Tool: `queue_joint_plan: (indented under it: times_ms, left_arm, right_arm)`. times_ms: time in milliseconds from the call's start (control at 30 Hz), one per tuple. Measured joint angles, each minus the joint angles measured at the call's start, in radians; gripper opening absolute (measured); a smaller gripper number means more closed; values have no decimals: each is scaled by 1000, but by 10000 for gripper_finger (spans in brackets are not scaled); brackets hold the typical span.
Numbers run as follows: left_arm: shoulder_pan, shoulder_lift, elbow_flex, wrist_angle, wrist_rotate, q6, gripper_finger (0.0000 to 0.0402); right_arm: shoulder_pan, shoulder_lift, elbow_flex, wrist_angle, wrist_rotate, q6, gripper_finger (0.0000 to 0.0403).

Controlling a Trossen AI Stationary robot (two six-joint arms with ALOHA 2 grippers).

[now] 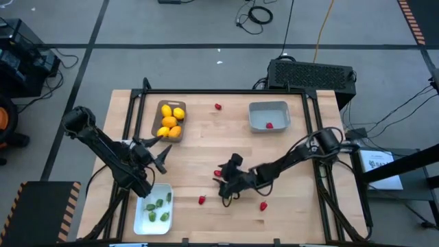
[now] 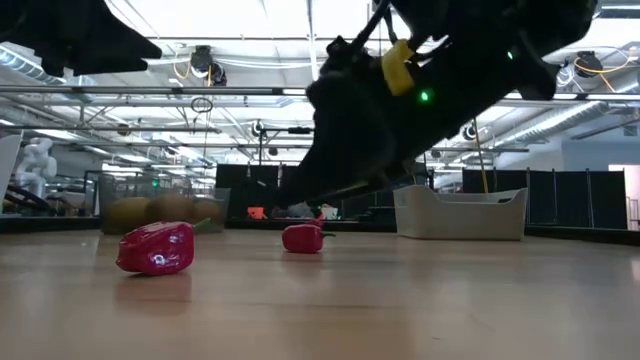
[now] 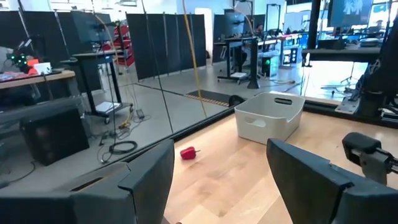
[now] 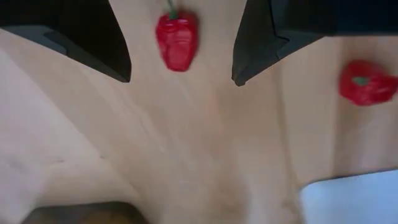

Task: Sort produce into baskets
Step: Put the red bell pepper into the gray bin

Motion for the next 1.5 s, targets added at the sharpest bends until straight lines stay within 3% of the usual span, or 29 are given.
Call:
queue_joint_plan:
  times_ms: [167,567,933,1167,1500]
  left_arm:
    - [0,0,0,0,0,1,262]
    - [0,0,0,1,3,22,262]
    - [6,0,0,0,3,28,262]
    - [6,0,0,0,3,28,262]
    - [6,0,0,1,3,28,262]
  right_arm:
    - [18,15,0,5,106,2,267]
    - [9,132,1,68,69,107,257]
    - [11,138,2,91,70,68,131]
    - [9,-21,-2,-39,75,-13,68]
    - [-82,-406,0,-549,95,-81,87]
